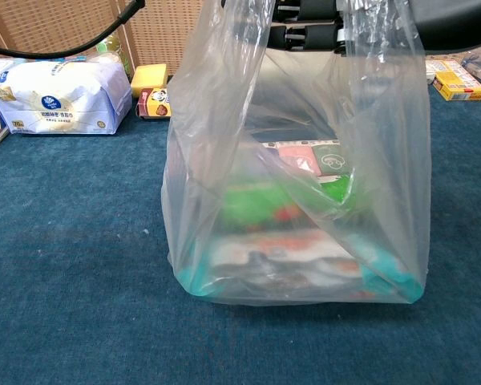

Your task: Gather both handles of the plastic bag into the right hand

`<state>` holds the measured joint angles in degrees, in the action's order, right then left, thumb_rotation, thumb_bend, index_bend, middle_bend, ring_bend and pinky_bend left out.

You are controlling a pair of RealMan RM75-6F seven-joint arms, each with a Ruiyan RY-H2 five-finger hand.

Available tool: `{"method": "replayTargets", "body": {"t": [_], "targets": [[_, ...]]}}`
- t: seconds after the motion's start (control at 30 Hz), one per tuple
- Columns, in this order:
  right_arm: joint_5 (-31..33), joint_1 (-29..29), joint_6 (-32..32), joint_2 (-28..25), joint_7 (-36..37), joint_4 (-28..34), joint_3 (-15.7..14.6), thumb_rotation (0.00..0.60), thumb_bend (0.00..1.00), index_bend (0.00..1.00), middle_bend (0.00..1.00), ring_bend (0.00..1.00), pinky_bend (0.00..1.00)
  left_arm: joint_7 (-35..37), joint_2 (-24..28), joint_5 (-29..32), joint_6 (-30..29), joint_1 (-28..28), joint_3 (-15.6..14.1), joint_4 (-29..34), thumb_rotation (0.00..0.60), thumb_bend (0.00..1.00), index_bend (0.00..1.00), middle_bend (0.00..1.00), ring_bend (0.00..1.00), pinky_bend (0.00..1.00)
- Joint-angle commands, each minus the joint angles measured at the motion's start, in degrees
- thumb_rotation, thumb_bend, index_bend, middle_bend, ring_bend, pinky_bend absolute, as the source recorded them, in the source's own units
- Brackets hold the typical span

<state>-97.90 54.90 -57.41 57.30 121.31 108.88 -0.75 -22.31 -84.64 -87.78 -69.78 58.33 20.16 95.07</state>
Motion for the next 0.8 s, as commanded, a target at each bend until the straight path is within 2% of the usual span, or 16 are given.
{"method": "replayTargets", "body": {"t": [0.03,0.7,0.8], "targets": [[-0.14,-0.05,-0.11,-0.01,0.27,-0.05,-0.10,0.110,0.14,0.10,0.20,0.15,0.19,-0.09,-0.37,0.03,0.10,0.36,0.18,-0.48,0.600,0.17,0.00,0.02,0.00,0.08],[-2.15,-0.15,-2.22,-0.85,1.93,0.26,-1.04,0.116,0.14,0.10,0.22,0.17,0.21,-1.78,-2.19,1.45,0.72,2.34,1.23,-2.35,0.600,0.17,0.00,0.02,0.00,0.08],[-1.96,-0.16,-2.29,-1.03,1.93,0.35,-1.11,0.114,0.14,0.10,0.23,0.18,0.21,-2.26,-2.25,1.98,0.76,2.42,1.39,-2.07,0.600,0.14,0.00,0.02,0.00,0.08]]}}
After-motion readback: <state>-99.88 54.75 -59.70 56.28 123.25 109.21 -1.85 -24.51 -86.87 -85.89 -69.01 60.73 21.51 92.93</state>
